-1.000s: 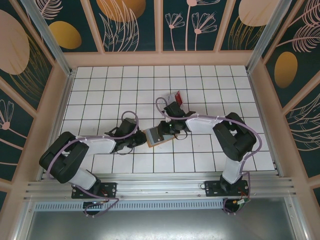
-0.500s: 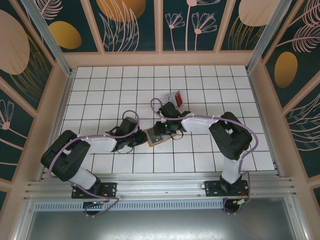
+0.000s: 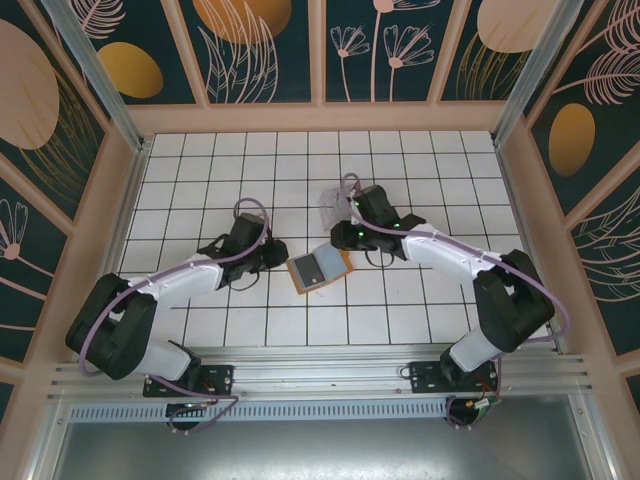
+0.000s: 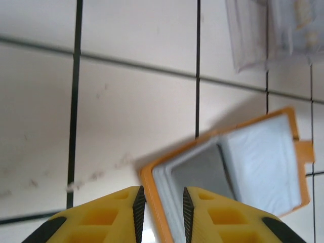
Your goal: Put the credit cards into the card holder
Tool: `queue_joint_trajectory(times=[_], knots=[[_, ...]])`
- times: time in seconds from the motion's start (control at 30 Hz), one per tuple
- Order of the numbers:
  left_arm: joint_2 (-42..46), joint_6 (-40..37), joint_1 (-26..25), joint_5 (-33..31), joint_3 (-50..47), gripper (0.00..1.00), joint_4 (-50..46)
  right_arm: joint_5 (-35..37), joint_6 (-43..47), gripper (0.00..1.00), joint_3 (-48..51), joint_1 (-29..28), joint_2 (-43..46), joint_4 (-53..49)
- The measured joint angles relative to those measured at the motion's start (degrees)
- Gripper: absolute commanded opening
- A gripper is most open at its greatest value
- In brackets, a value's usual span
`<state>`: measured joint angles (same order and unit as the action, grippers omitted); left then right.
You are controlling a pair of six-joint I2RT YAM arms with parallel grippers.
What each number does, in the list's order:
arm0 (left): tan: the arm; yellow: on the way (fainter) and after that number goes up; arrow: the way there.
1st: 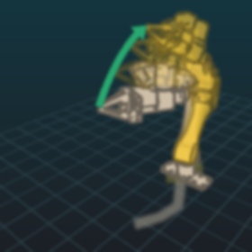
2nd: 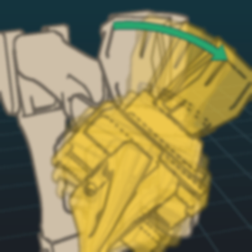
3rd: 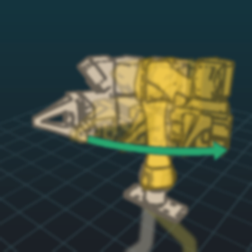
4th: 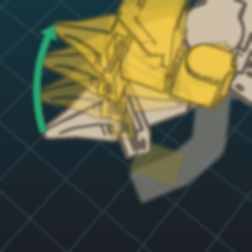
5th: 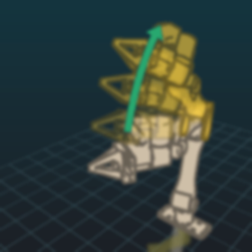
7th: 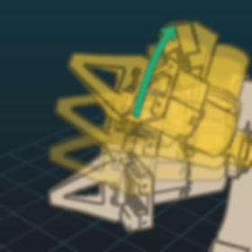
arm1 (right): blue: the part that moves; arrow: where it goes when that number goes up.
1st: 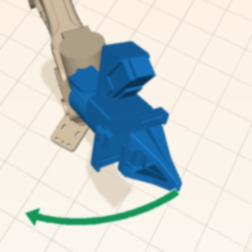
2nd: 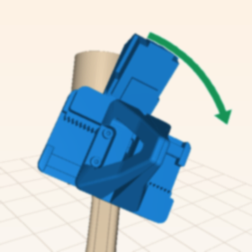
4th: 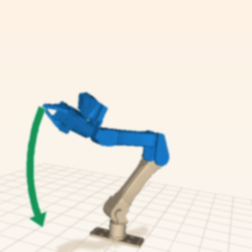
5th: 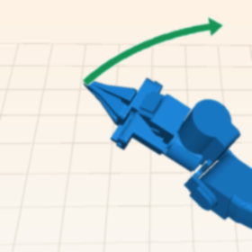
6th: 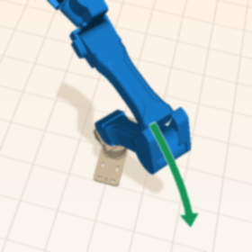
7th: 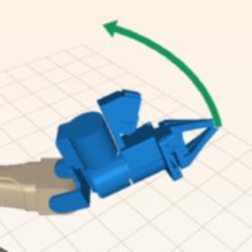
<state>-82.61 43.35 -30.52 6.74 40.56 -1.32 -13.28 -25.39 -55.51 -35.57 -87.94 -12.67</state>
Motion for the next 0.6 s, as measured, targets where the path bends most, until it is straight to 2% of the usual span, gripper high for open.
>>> queue_joint_trajectory(times=[0.3,0.47,0.6], knots=[[-13.0,-5.9,1.6,1.4,10.4,0.26,-0.6,-4.2,-2.4,0.26,12.7,0.3,1.4,0.9],[-15.0,-7.0,1.6,3.4,9.0,0.24,-0.8,-4.9,-3.9,0.26,14.5,-1.3,0.5,3.8],[-13.3,-6.8,1.5,5.2,3.3,0.24,0.2,-5.1,-4.3,0.26,12.9,-2.1,-4.3,7.1]])
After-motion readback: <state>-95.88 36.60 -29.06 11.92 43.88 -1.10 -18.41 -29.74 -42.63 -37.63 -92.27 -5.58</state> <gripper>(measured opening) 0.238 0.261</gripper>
